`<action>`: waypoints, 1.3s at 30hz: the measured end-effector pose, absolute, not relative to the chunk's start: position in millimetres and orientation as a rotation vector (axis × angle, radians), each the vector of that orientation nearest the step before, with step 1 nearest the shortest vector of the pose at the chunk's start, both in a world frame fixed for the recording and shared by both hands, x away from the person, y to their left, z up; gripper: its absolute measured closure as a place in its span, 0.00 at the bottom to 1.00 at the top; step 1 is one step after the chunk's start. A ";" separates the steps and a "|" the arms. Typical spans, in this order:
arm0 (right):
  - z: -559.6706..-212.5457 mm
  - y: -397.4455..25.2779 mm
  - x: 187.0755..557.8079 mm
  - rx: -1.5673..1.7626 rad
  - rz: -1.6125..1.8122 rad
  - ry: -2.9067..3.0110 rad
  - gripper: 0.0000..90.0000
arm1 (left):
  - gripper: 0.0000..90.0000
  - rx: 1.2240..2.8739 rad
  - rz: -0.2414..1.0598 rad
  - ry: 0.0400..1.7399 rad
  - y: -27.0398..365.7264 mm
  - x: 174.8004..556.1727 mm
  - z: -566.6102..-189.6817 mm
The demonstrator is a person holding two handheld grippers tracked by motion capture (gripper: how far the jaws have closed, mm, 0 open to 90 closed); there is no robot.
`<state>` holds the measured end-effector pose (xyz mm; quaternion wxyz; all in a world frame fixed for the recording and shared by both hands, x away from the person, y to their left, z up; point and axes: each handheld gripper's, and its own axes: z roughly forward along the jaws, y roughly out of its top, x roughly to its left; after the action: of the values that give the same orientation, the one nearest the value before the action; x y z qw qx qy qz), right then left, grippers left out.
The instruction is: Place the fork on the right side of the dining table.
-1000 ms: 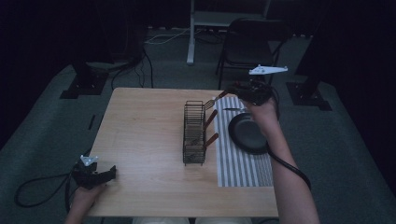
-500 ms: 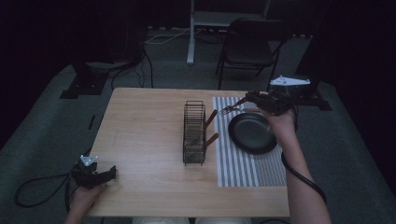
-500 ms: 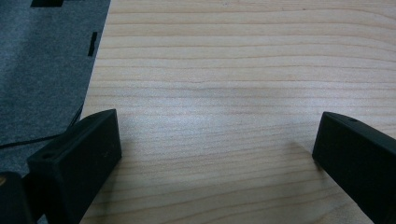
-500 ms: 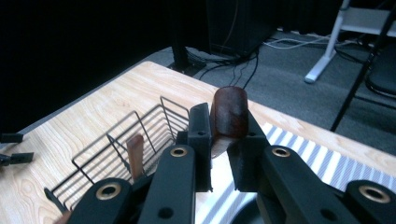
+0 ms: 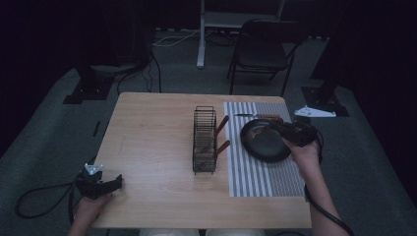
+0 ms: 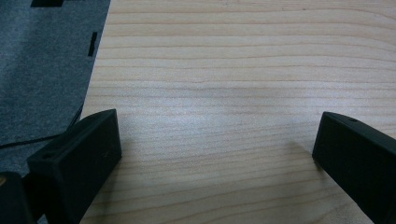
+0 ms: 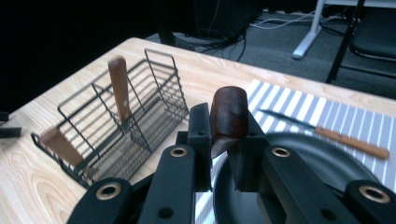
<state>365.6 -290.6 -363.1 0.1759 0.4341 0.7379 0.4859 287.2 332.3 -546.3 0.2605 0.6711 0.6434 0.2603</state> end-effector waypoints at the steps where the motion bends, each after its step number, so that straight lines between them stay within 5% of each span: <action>1: -366.2 -292.2 361.9 1.242 1.379 2.089 0.89 | 0.02 1.817 0.705 1.742 332.3 287.2 -546.3; 19: -432.7 -295.8 297.3 1.391 1.446 2.049 0.89 | 0.02 1.811 0.707 1.748 331.6 287.0 -546.3; 39: -458.8 -309.4 280.2 1.533 1.536 2.007 0.83 | 0.02 1.809 0.706 1.750 331.5 287.0 -546.3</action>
<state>280.2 -309.4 -458.8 0.0930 0.5163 0.6760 0.5175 287.0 331.5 -546.3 0.2607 0.6681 0.6462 0.2607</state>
